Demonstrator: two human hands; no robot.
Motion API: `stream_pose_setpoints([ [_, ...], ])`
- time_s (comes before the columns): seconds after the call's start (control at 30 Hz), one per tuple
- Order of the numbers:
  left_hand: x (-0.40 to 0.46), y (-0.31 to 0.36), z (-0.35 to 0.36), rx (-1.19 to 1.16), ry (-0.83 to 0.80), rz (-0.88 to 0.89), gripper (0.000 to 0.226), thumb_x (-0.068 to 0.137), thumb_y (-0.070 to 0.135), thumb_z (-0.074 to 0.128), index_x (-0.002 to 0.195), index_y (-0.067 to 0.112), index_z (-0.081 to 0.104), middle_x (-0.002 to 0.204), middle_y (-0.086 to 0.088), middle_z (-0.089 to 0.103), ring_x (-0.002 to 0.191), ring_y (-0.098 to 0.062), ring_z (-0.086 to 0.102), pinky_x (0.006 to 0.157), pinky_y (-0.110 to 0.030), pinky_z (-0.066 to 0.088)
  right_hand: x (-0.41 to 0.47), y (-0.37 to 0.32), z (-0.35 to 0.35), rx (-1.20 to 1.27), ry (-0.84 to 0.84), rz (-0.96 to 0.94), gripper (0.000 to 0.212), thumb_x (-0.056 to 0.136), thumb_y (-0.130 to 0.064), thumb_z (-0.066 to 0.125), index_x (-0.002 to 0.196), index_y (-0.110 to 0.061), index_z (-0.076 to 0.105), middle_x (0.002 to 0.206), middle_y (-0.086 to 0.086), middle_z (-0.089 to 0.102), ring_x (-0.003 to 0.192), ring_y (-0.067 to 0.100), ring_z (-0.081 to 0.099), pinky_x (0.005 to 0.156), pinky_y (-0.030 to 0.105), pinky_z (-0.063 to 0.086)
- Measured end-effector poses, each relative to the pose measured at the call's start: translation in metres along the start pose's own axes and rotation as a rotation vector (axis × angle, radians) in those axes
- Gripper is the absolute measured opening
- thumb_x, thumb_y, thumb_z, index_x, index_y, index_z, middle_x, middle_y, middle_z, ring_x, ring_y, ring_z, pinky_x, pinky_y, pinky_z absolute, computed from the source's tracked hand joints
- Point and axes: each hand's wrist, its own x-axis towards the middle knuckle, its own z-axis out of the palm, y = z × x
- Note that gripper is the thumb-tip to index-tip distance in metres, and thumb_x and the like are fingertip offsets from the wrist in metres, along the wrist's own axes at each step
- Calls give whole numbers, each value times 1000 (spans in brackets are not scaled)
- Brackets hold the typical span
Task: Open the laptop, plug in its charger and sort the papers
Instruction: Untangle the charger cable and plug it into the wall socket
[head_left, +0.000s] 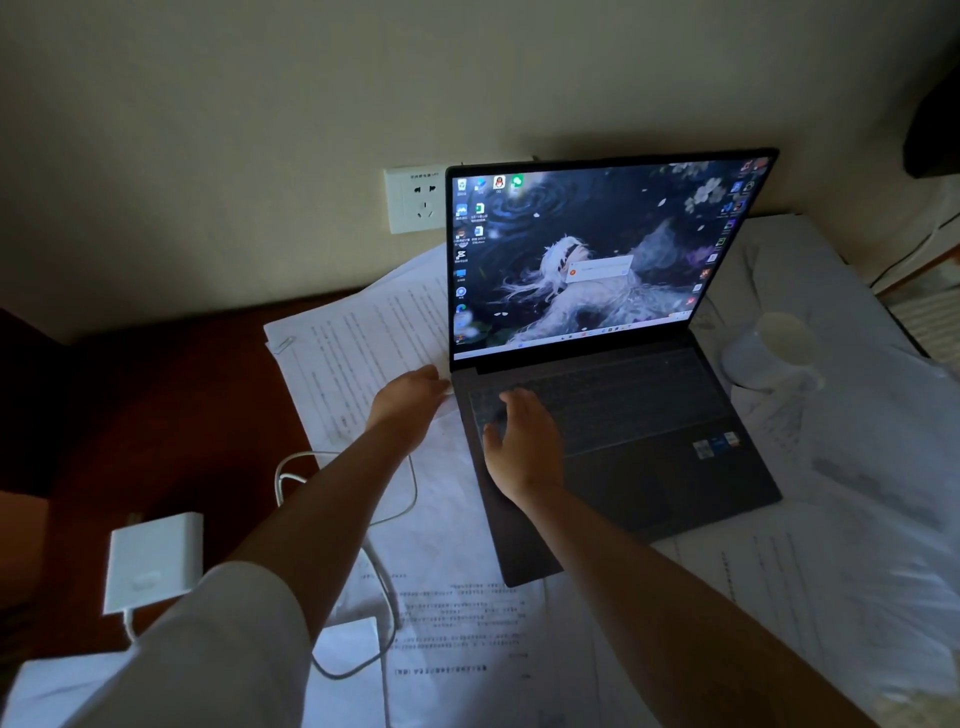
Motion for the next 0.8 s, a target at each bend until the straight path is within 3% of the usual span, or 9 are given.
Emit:
stream_pose_setpoints([
  [0.17, 2, 1, -8, 8, -3, 47, 27, 99, 27, 48, 118, 20, 65, 107, -4, 60, 106, -24, 56, 80, -31, 48, -2, 8, 2, -72, 5, -6, 46, 89, -22, 55, 132, -5, 49, 142, 16, 43, 139, 32, 30, 115, 41, 22],
  [0.37, 9, 0, -12, 54, -23, 57, 19, 93, 13, 56, 104, 18, 71, 103, -2, 67, 99, -21, 59, 81, -28, 49, 22, 11, -6, -221, -162, -139, 54, 98, -31, 36, 148, -12, 26, 158, 4, 17, 147, 19, 8, 117, 41, 2],
  [0.47, 9, 2, -13, 42, -26, 40, 19, 93, 12, 55, 101, 16, 72, 102, -3, 69, 99, -21, 60, 83, -29, 49, 37, 7, -12, -299, -239, -190, 53, 99, -30, 31, 148, -12, 24, 158, 3, 18, 146, 17, 11, 118, 41, 0],
  [0.8, 9, 11, -16, 9, -63, -40, 19, 93, 13, 53, 100, 12, 71, 101, -6, 67, 97, -23, 60, 80, -29, 48, 33, 8, -13, -311, -255, -215, 58, 94, -26, 35, 149, -10, 23, 158, 5, 16, 146, 17, 11, 119, 41, -3],
])
